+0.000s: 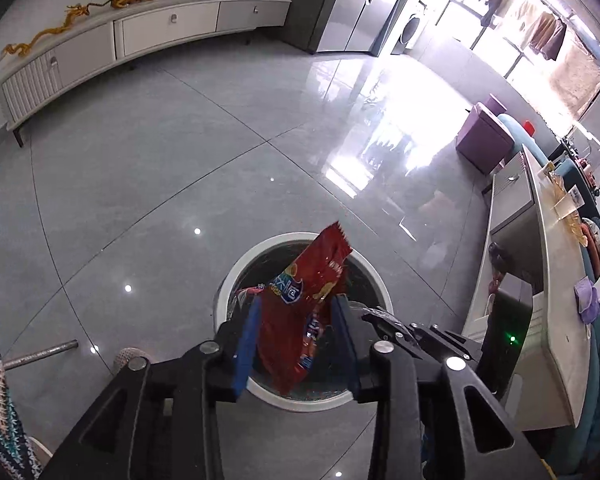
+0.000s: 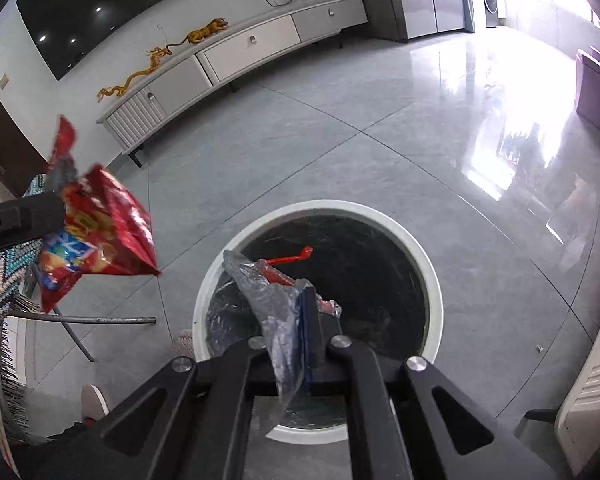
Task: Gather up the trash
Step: 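Carry both items to the round bin and open both tools to drop them, then return both tools to the ottoman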
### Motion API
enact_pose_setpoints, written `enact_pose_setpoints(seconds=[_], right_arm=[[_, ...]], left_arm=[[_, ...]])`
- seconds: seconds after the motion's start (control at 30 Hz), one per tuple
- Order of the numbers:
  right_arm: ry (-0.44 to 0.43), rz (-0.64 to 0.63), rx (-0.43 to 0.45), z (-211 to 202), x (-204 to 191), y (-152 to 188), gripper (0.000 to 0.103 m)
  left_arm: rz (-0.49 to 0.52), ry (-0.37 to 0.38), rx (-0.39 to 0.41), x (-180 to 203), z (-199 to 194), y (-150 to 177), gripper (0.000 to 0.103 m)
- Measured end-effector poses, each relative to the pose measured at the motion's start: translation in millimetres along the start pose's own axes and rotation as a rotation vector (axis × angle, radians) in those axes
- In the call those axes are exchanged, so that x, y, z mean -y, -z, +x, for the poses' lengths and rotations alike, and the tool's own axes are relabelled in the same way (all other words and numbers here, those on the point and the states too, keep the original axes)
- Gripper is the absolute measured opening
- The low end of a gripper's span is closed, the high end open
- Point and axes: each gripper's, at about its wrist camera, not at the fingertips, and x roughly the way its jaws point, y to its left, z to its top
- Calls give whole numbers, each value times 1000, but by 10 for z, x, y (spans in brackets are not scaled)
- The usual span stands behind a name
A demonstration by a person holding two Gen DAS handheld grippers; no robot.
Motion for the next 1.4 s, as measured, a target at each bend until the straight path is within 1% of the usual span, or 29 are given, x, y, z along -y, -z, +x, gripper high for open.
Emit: enact_pose_setpoints(seconds=[0.03,0.07,0.1,0.13,0.17,0.3,0.43,0.57,0.67,0.73,0.83,0.93,1.1,1.27,1.33,1.4], right_arm=[[9,2,-6,23,15,15,9],[18,5,-10,40,32,34,14],[21,6,-11,46,47,42,30],[22,8,-9,35,57,51,45],[23,8,-7,38,60,47,49],[39,9,-14,25,74,66,50],[17,21,3,-120,40,48,50],[10,-11,37,-409,-92,-6,50],[-4,-39,84,-736,-244,-36,50],[-11,-58,120,-972,-350,-61,50],[-29,-94,187,-1350,-549,-89,50],[-59,-126,257,-1726,-773,-104,50],[-126,-212,351,-2249,-1271,-94,50],[-204,-293,396,-2614,-1815,-24,50],[-239,-319,399,-2694,-2033,23,50],[-261,-351,393,-2771,-2255,79,50]], left_arm=[[-6,1,-4,-2,32,3,47],[-7,-2,-7,12,64,-7,51],[-8,-4,-8,13,88,-11,55],[-5,-1,-8,19,101,-9,55],[-2,1,-8,25,92,5,55],[10,-2,14,55,-23,43,55],[34,-23,63,82,-252,77,55],[20,-33,151,96,-604,128,55],[38,-68,237,114,-929,222,55],[55,-81,261,130,-1128,286,55],[84,-97,284,159,-1427,436,55],[107,-140,327,144,-1748,603,55],[96,-186,382,-69,-2304,894,56],[47,-236,433,-390,-2787,1246,61],[28,-254,459,-524,-2957,1430,66],[8,-278,490,-654,-3118,1636,67]])
